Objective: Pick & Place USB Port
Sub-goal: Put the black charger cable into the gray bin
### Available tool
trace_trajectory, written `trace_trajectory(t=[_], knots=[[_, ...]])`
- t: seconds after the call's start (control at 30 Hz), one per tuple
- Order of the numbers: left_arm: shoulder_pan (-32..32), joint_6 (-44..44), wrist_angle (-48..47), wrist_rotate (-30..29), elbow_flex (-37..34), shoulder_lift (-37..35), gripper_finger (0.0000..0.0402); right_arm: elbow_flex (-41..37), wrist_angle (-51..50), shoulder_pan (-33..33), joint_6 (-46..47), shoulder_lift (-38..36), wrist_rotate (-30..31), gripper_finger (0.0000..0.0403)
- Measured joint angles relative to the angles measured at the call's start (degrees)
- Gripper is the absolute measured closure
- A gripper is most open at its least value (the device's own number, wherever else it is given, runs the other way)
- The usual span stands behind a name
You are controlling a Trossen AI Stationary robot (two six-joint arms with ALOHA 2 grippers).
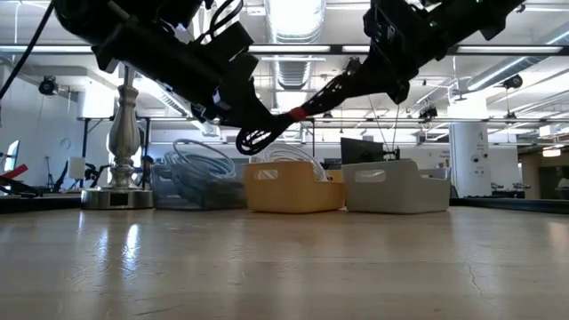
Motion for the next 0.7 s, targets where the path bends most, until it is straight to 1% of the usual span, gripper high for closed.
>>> trace_trajectory(t=[0.23, 0.43, 0.6, 0.7], knots=[[0.00, -0.41, -0.30, -0.02, -0.69, 0.00, 0.0292, -1.14, -0.67, 0.00, 0.20, 0.00, 0.04, 0.0385], [0.00, -2.02, -1.56, -0.09, -0.92, 0.00, 0.0252, -1.16, -1.58, 0.00, 0.22, -0.36, 1.31, 0.0385], [0.00, -2.48, -2.75, -0.13, -0.92, 0.00, 0.0240, 0.87, -7.84, 0.00, -0.08, -4.06, 1.64, 0.0385], [0.00, -3.26, -2.97, -0.13, -0.96, 0.00, 0.0239, 2.16, -12.88, 0.02, -1.51, -8.09, 4.72, 0.0385]])
